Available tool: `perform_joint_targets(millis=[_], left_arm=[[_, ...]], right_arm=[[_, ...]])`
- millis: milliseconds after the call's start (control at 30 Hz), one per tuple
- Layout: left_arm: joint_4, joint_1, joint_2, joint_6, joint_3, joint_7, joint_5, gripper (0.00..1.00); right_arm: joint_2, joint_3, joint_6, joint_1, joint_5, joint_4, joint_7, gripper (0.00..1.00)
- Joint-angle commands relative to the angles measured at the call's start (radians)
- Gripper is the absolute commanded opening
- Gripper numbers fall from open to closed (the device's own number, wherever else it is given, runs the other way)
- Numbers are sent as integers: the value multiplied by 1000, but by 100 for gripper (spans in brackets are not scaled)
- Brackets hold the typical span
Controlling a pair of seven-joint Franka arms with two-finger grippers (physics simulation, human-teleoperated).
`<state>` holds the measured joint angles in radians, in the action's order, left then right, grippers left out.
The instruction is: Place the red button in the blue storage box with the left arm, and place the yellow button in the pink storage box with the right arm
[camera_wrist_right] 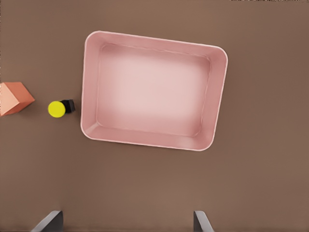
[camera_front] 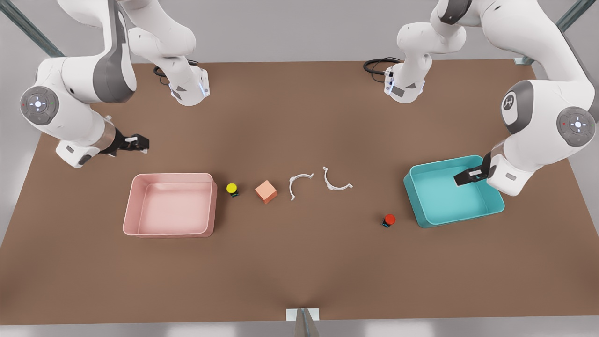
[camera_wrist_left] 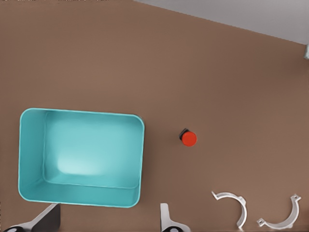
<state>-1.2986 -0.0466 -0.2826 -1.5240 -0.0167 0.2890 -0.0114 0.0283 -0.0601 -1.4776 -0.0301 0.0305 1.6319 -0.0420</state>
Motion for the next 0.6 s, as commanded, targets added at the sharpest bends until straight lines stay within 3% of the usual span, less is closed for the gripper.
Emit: perform_joint_targets(millis=[0,133,267,367,467,567], left_arm=[[1,-7,2,-4,0,-300,2,100],[1,-134,-50,-87,0,-306,2,100],[-2,-248,-222,-429,1,-332,7,100],[-54,-245,-297,-608,1,-528,-1,100],[-251,-228,-297,-860,1,-554,-4,100],[-292,-196,-323,-903,1,-600,-48,100]], right_arm=[[-2,0,-10,64,5,2,-27,100],[13,5,-53,65,3,-9,-13,100],[77,0,-49,59,-14,-33,-18,100],[162,2,-53,59,-95,-63,-21,100],[243,-21,-58,15,-77,-86,-10,100],[321,-37,-174,-88,-63,-79,-53,100]])
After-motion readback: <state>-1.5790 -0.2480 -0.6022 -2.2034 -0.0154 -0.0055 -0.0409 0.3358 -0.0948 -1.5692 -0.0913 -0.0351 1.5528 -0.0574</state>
